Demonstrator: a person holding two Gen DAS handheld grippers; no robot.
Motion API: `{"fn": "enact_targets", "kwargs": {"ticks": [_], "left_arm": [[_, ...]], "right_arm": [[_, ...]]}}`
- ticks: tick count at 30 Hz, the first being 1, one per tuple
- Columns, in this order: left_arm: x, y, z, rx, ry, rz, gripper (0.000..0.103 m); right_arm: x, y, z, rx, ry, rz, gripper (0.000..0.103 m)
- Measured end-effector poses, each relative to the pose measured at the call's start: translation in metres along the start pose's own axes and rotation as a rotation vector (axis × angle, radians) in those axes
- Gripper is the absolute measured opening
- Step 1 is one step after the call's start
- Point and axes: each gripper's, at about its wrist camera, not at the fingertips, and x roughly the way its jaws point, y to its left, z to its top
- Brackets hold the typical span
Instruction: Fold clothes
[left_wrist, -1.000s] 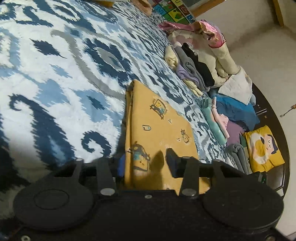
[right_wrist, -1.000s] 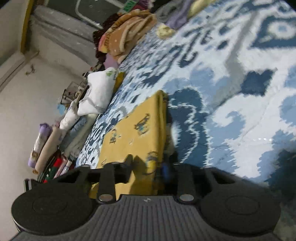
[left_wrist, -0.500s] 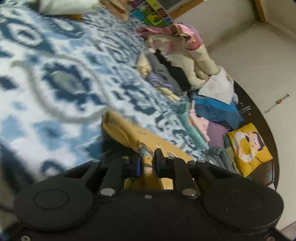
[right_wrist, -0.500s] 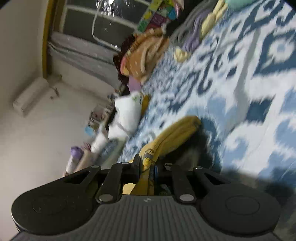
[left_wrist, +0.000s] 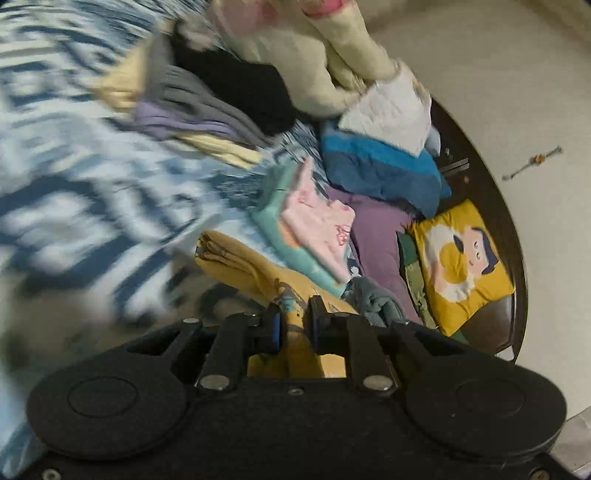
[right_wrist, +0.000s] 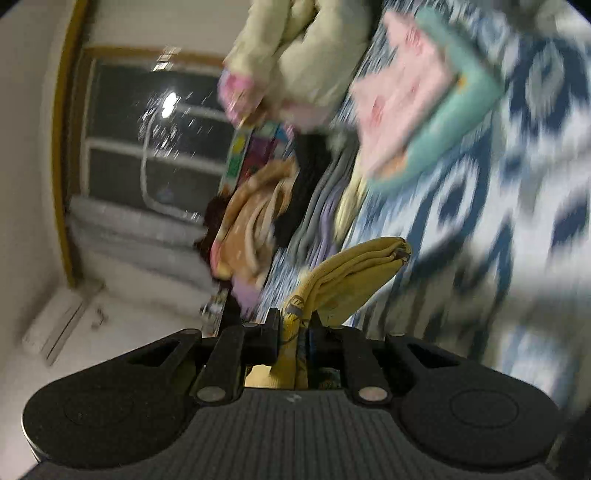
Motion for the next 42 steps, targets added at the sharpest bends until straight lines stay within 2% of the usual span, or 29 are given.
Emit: {"fn": "enact_targets", "kwargs": {"ticks": [3,6,8,9,10,12,13,15,16,17,19,22,24,27,29,32,33,35,36,38,41,42], "left_arm": [[0.049,-0.028,0.048,0.032,0.028,-0.045,0.012],[0.077,-0.064,0.093,0.112,-0.024,-0.136,0.012],[0.098,-0.074,0.113,0.125,-0.037,-0.186,0.013],[0.112,-0.074,0.118,0.126,-0.029,-0.189,0.013],[0.13,-0.07,0.12,0.14,-0.014,-0.158,0.014],[0.173,-0.049,0.117,0.134,0.054,-0.053,0.016],[0.193,-0.035,0.113,0.113,0.102,-0.01,0.02],[0.21,-0.011,0.103,0.083,0.122,0.057,0.023],[0.211,-0.005,0.099,0.078,0.111,0.04,0.023],[0.207,0.0,0.096,0.07,0.099,0.009,0.023],[0.198,0.005,0.093,0.075,0.074,-0.021,0.023],[0.192,0.007,0.091,0.076,0.066,-0.024,0.023],[0.187,0.005,0.086,0.112,0.06,0.023,0.023],[0.173,-0.008,0.075,0.226,0.023,0.123,0.028],[0.161,-0.018,0.063,0.286,0.01,0.16,0.028],[0.145,-0.037,0.042,0.411,0.01,0.236,0.032],[0.14,-0.045,0.036,0.458,0.009,0.266,0.037],[0.131,-0.061,0.026,0.549,0.002,0.312,0.05],[0.126,-0.07,0.022,0.589,-0.005,0.33,0.054],[0.118,-0.088,0.016,0.653,-0.019,0.361,0.06],[0.108,-0.111,0.01,0.709,-0.042,0.403,0.078],[0.105,-0.118,0.008,0.722,-0.049,0.418,0.078]], "right_arm": [[0.011,0.003,0.061,-0.01,-0.044,-0.006,0.016],[0.011,0.028,0.124,-0.129,-0.106,0.035,0.016],[0.009,0.035,0.156,-0.179,-0.152,0.04,0.016],[0.009,0.033,0.169,-0.19,-0.17,0.034,0.016],[0.01,0.032,0.182,-0.2,-0.188,0.028,0.017],[0.023,-0.004,0.195,-0.125,-0.185,-0.081,0.024],[0.034,-0.029,0.195,-0.059,-0.161,-0.17,0.03],[0.058,-0.054,0.189,-0.06,-0.108,-0.313,0.03],[0.064,-0.053,0.182,-0.122,-0.112,-0.34,0.03],[0.066,-0.047,0.178,-0.172,-0.124,-0.348,0.036],[0.067,-0.039,0.173,-0.236,-0.157,-0.36,0.038],[0.061,-0.04,0.17,-0.264,-0.184,-0.385,0.032],[0.058,-0.039,0.166,-0.291,-0.183,-0.422,0.031],[0.044,-0.025,0.151,-0.325,-0.204,-0.47,0.035],[0.033,-0.014,0.138,-0.376,-0.217,-0.504,0.047],[0.019,0.002,0.12,-0.43,-0.22,-0.537,0.056],[0.015,0.006,0.115,-0.436,-0.218,-0.537,0.058],[0.005,0.017,0.106,-0.45,-0.2,-0.551,0.073],[0.002,0.023,0.103,-0.463,-0.193,-0.562,0.078],[-0.004,0.041,0.097,-0.511,-0.174,-0.598,0.095],[-0.013,0.063,0.09,-0.561,-0.162,-0.665,0.102],[-0.013,0.07,0.09,-0.575,-0.154,-0.689,0.102]]}}
